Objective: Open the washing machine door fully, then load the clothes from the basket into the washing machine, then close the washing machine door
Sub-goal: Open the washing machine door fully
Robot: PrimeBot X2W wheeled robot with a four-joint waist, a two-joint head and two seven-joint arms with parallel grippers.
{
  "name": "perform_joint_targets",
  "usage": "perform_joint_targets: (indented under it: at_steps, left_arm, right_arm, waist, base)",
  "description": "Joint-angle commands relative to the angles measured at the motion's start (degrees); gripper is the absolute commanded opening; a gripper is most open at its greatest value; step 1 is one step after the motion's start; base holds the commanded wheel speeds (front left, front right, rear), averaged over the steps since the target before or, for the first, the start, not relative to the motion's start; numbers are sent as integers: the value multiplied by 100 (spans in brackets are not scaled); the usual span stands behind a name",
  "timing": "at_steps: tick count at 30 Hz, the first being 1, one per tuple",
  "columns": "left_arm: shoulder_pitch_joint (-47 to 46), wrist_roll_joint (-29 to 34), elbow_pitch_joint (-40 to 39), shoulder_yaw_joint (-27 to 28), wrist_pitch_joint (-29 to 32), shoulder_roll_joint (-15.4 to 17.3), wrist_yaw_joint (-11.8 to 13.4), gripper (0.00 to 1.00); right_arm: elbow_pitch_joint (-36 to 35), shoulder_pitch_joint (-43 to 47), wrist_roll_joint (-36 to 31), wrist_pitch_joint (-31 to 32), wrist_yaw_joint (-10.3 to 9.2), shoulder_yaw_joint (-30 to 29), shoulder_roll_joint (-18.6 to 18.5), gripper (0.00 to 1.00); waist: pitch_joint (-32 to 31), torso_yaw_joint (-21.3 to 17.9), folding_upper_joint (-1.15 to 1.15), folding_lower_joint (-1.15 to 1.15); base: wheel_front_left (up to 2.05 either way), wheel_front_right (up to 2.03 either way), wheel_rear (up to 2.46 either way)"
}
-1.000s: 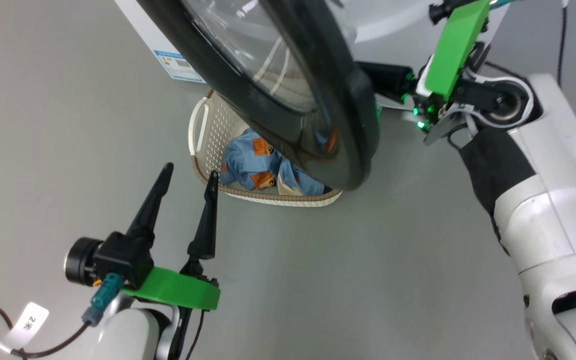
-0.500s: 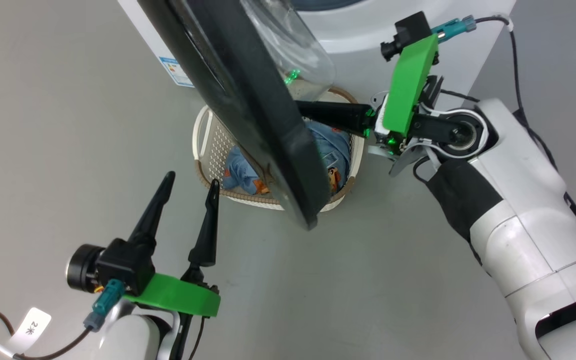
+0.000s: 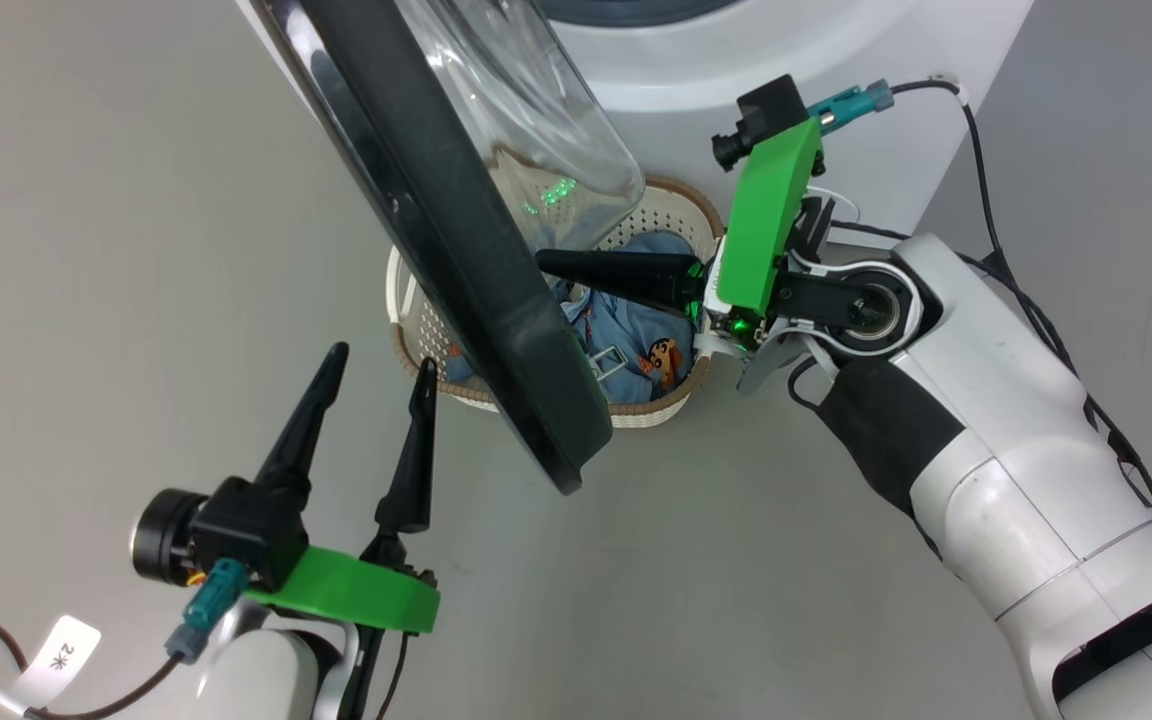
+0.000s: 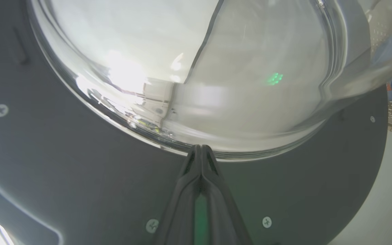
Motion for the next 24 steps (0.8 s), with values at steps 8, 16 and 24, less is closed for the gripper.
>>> perform_joint_targets:
  at_steps: [8, 16, 24]
  left_arm:
    - [25, 46, -120, 209, -36, 126, -33, 100]
    - [52, 61, -121, 261, -36, 126, -37, 100]
    - [82, 78, -108, 355, -36, 126, -47, 100]
  right_arm:
    - [-21, -53, 297, -174, 11, 339, 258, 0]
    - [17, -133, 528, -305, 11, 545, 246, 0]
    - [-122, -132, 795, -456, 11, 689, 59, 0]
  waist:
    - [-39, 18, 0, 0]
    - [-65, -11, 0, 0]
    - [-118, -111, 0, 0]
  base:
    - [0, 0, 0]
    - [0, 0, 0]
    - [0, 0, 0]
